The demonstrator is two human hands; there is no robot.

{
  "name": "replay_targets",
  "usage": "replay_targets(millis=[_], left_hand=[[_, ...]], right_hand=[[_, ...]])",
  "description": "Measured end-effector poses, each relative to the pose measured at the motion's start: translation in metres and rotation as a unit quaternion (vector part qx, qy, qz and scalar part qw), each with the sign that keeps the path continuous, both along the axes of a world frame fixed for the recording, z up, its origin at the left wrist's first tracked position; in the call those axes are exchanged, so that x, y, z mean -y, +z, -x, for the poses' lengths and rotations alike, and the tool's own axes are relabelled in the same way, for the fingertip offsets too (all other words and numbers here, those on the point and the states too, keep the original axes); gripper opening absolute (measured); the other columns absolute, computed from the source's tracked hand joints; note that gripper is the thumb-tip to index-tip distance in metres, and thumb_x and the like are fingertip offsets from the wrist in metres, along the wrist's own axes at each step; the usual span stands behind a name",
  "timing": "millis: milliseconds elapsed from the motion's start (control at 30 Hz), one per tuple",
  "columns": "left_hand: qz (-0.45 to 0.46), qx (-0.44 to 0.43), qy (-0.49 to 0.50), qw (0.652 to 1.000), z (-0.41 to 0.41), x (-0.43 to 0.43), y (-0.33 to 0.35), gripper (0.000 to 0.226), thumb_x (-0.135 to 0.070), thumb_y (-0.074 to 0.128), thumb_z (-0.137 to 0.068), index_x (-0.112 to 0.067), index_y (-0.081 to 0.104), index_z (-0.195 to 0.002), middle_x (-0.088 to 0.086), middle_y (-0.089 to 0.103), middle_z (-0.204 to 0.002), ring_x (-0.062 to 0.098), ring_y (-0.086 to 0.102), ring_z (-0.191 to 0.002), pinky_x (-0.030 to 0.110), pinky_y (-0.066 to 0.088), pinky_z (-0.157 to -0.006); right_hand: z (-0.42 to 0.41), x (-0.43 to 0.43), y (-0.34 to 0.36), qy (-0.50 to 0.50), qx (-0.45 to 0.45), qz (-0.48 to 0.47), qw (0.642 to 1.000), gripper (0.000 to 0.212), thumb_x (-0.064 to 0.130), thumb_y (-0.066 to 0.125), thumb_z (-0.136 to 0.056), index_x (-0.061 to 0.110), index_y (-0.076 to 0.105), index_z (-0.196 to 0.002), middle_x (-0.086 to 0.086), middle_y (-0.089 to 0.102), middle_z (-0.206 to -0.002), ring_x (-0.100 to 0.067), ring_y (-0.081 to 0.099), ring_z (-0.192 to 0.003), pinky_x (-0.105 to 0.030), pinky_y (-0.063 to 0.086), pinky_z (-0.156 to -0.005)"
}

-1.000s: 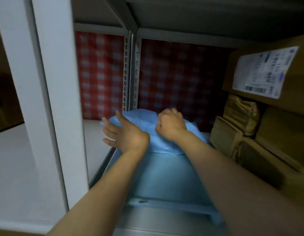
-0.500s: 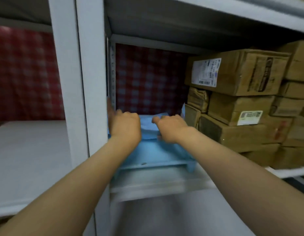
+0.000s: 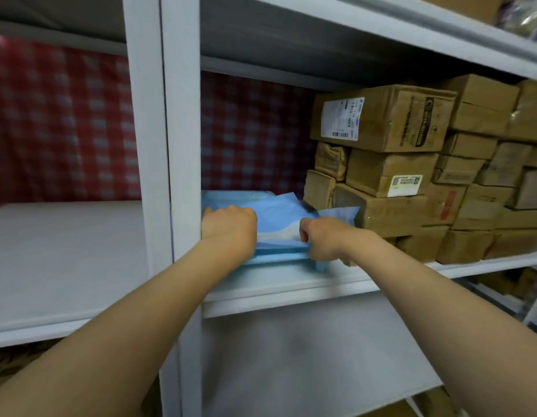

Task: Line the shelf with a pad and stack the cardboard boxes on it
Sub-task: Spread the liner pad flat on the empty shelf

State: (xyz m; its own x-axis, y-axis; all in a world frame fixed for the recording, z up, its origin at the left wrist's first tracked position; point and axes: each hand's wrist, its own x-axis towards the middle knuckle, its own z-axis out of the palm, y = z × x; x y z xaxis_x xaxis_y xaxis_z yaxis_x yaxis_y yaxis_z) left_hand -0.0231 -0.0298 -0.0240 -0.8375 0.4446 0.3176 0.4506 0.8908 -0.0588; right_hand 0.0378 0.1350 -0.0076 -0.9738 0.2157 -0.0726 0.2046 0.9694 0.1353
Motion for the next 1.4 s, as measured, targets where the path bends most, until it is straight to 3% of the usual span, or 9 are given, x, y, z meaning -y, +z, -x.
replay_targets(millis=[167,300,400,500,633,900,1133,1233,1400], left_hand=[[0.063,0.036,-0.008,0.997,-0.016,0.006,-0.002,0.023,-0.017,0.065,-0.084,-0.025,0.067,-0.106,-0.002,0.066,-0.109,0.023,0.061,-0.103,0.038,0.032,-0.097],[0.049,0.094,-0.021,0.994,-0.024,0.009,-0.009,0.036,-0.055,0.066,-0.084,-0.025,0.065,-0.102,-0.004,0.065,-0.108,0.022,0.060,-0.099,0.035,0.038,-0.088],[-0.040,0.065,-0.016,0.997,-0.024,0.008,-0.006,0.042,-0.058,0.059,-0.089,-0.021,0.065,-0.108,0.003,0.063,-0.116,0.024,0.059,-0.098,0.033,0.042,-0.077],[-0.035,0.078,-0.013,0.996,-0.019,0.002,-0.014,0.054,-0.042,0.064,-0.091,-0.023,0.045,-0.138,0.009,0.039,-0.141,0.030,0.039,-0.129,0.041,0.041,-0.096],[-0.013,0.191,0.071,0.979,-0.018,-0.003,-0.034,0.063,-0.008,0.058,-0.089,-0.014,0.029,-0.144,0.018,0.025,-0.144,0.040,0.027,-0.135,0.047,0.043,-0.101],[0.144,0.193,0.046,0.970,-0.011,-0.010,-0.012,0.027,-0.008,0.048,-0.090,-0.010,0.060,-0.114,0.006,0.058,-0.110,0.029,0.056,-0.110,0.046,0.041,-0.100],[0.067,0.245,0.053,0.966,0.021,-0.032,0.021,0.033,-0.012,0.045,-0.099,-0.003,0.055,-0.130,0.013,0.054,-0.124,0.027,0.052,-0.111,0.040,0.042,-0.103],[0.040,0.378,0.000,0.925,0.033,-0.035,0.028,0.030,-0.026,0.061,-0.095,-0.009,0.065,-0.119,0.004,0.063,-0.117,0.022,0.058,-0.099,0.033,0.048,-0.089],[-0.025,0.427,-0.017,0.904,0.052,-0.041,0.067,0.038,-0.047,0.061,-0.091,-0.021,0.068,-0.118,-0.009,0.068,-0.111,0.017,0.063,-0.112,0.043,0.040,-0.107]], right_hand=[[-0.008,0.000,-0.002,-0.028,0.100,0.054,0.993,0.048,0.044,0.071,-0.084,0.011,0.055,-0.115,0.001,0.063,-0.096,-0.015,0.056,-0.077,-0.025,0.041,-0.062],[-0.006,-0.004,-0.006,-0.112,0.116,0.173,0.972,0.072,0.080,0.049,-0.077,0.014,0.054,-0.105,0.001,0.064,-0.093,-0.015,0.065,-0.076,-0.036,0.051,-0.085],[0.001,-0.003,-0.008,-0.157,-0.033,0.163,0.973,0.066,0.069,0.030,-0.093,0.009,0.055,-0.101,-0.009,0.066,-0.099,-0.024,0.066,-0.088,-0.036,0.052,-0.086],[0.012,-0.004,-0.018,-0.173,-0.164,0.106,0.965,0.063,0.055,0.037,-0.098,0.007,0.044,-0.138,-0.015,0.050,-0.139,-0.031,0.051,-0.124,-0.039,0.045,-0.097],[0.017,-0.002,-0.031,-0.172,-0.081,0.165,0.968,0.079,0.054,0.037,-0.099,0.003,0.011,-0.154,-0.016,0.022,-0.159,-0.034,0.032,-0.142,-0.039,0.036,-0.109],[0.033,-0.017,-0.030,-0.151,-0.061,0.055,0.985,0.049,0.041,0.038,-0.101,0.008,0.050,-0.135,-0.013,0.047,-0.144,-0.032,0.047,-0.128,-0.037,0.043,-0.100],[0.090,-0.015,-0.025,-0.032,0.003,-0.066,0.997,0.041,0.030,0.041,-0.099,0.016,0.051,-0.135,-0.007,0.017,-0.159,-0.036,0.003,-0.146,-0.047,0.021,-0.114],[0.112,-0.016,-0.021,-0.035,0.075,-0.084,0.993,0.035,0.024,0.044,-0.096,0.016,0.053,-0.128,-0.008,0.031,-0.153,-0.034,0.007,-0.147,-0.048,0.020,-0.113],[0.157,-0.020,-0.002,-0.055,0.011,0.007,0.998,0.044,0.030,0.057,-0.094,0.017,0.054,-0.135,-0.001,0.049,-0.145,-0.024,0.046,-0.133,-0.037,0.040,-0.104]])
